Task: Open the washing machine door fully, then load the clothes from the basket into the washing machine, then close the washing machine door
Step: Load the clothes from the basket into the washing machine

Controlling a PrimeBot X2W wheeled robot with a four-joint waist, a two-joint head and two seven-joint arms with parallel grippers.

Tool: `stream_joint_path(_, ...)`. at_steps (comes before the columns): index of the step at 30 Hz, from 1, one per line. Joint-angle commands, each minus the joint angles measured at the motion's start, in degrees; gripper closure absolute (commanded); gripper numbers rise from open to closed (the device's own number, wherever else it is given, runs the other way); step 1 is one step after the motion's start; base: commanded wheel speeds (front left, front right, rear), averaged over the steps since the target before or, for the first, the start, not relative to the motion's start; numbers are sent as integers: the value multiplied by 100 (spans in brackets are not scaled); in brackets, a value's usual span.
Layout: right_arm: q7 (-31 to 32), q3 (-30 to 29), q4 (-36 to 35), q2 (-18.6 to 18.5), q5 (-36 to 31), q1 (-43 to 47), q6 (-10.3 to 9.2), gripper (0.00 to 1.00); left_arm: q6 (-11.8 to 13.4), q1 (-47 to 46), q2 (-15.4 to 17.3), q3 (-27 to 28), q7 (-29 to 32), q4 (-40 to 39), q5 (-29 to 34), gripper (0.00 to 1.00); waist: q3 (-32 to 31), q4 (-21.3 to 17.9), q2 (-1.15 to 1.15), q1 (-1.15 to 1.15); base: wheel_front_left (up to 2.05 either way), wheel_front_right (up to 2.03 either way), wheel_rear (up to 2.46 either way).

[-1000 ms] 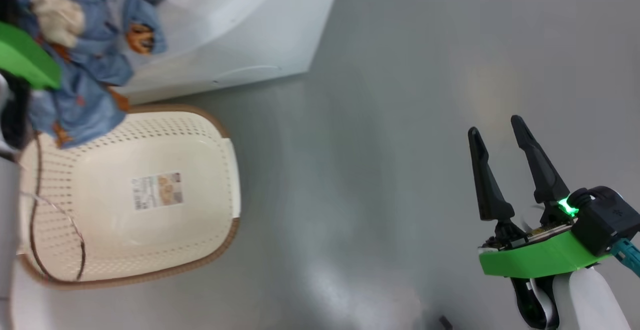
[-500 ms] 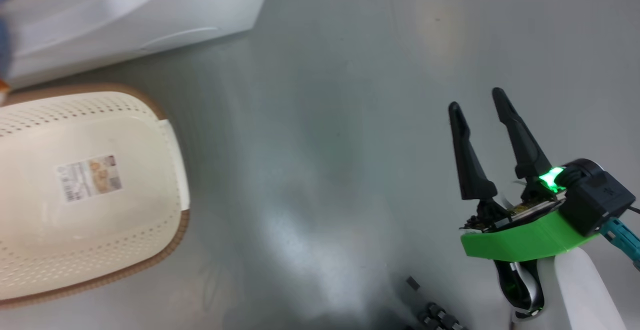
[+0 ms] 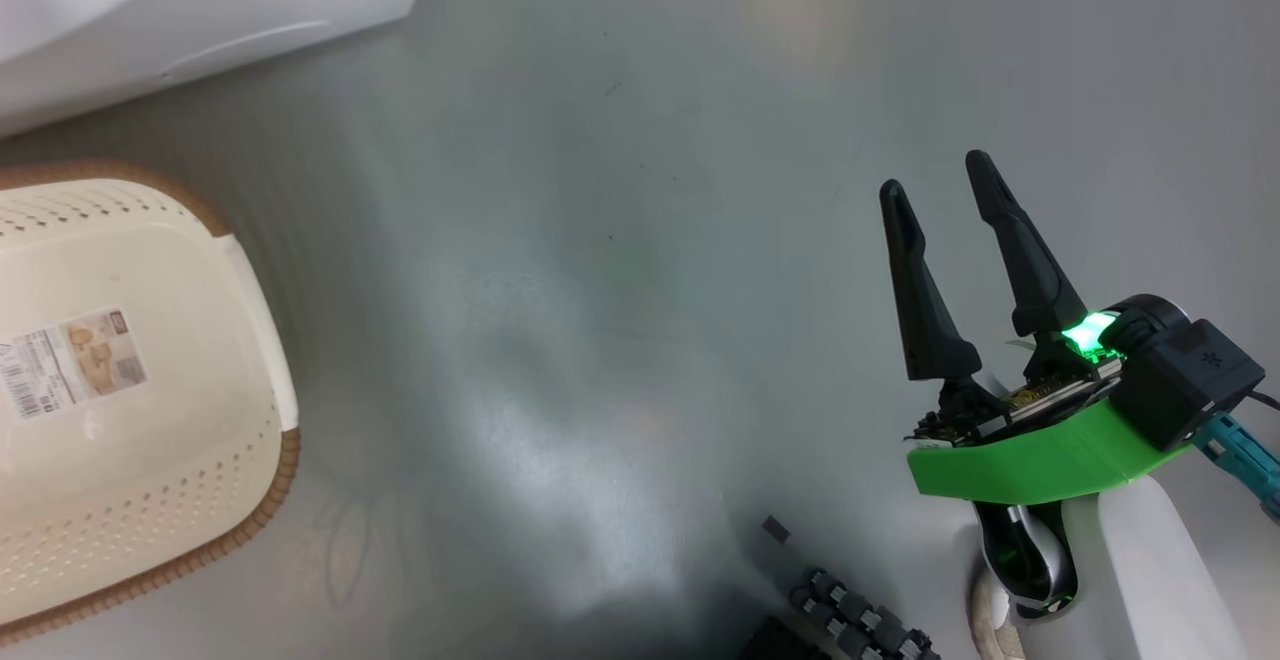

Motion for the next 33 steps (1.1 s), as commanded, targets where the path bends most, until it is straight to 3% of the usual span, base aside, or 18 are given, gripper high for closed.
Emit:
stream_joint_path(1,-67,126,-107,-14,45,56,35,0,46,-130,313,115,-96,-192,66,100,41,-26,0,-1,0,0,0)
stream_joint_path(6,-68,157,-121,-13,65,0,35,0,86,-488,271,57,-918,-162,276,100,106,-7,0,-1,0,0,0)
stream_joint_path(12,-68,199,-128,-12,70,-34,35,0,-45,-916,252,-10,-1786,33,390,100,131,12,0,-1,0,0,0)
stream_joint_path(23,-68,192,-135,-12,45,-1,35,0,-206,-724,53,-2,-1520,881,-5,100,82,117,0,-1,0,0,0)
stream_joint_path(33,-68,203,-140,-12,32,35,35,0,-499,-447,-71,-65,-402,1385,-478,100,5,192,0,-1,0,0,0)
